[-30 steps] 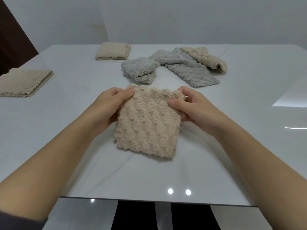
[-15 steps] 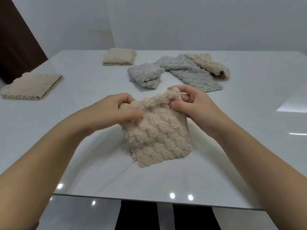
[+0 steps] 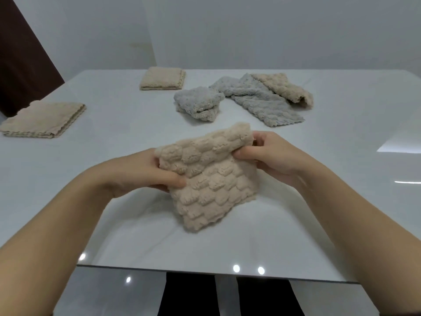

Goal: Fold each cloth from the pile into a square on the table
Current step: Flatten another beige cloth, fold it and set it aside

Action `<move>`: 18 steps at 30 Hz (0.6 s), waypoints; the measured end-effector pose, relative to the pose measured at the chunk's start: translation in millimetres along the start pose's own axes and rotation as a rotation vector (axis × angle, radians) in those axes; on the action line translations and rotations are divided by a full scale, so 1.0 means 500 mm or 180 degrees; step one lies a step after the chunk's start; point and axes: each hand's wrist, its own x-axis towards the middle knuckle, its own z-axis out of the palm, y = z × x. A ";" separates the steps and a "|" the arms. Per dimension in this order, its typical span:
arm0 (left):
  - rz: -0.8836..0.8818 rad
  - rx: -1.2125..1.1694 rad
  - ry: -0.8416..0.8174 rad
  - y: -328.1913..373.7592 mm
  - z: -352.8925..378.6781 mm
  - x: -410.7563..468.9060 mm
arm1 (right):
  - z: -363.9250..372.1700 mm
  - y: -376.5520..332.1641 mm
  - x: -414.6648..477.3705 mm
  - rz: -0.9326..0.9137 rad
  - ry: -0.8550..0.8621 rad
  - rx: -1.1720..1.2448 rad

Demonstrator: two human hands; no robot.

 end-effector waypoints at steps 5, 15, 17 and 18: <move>0.0266 -0.0038 -0.0280 0.060 -0.014 0.002 | 0.013 -0.039 0.006 -0.0112 -0.0242 -0.0193; -0.0514 0.0281 0.0154 0.079 -0.005 0.072 | 0.003 -0.068 0.028 0.0115 -0.0601 -0.0612; -0.0358 0.0035 0.0685 0.073 0.023 0.086 | -0.003 -0.055 0.038 0.0347 -0.0379 -0.0180; -0.0210 -0.0256 0.0957 0.064 0.028 0.087 | -0.011 -0.045 0.039 0.0490 -0.0334 0.0201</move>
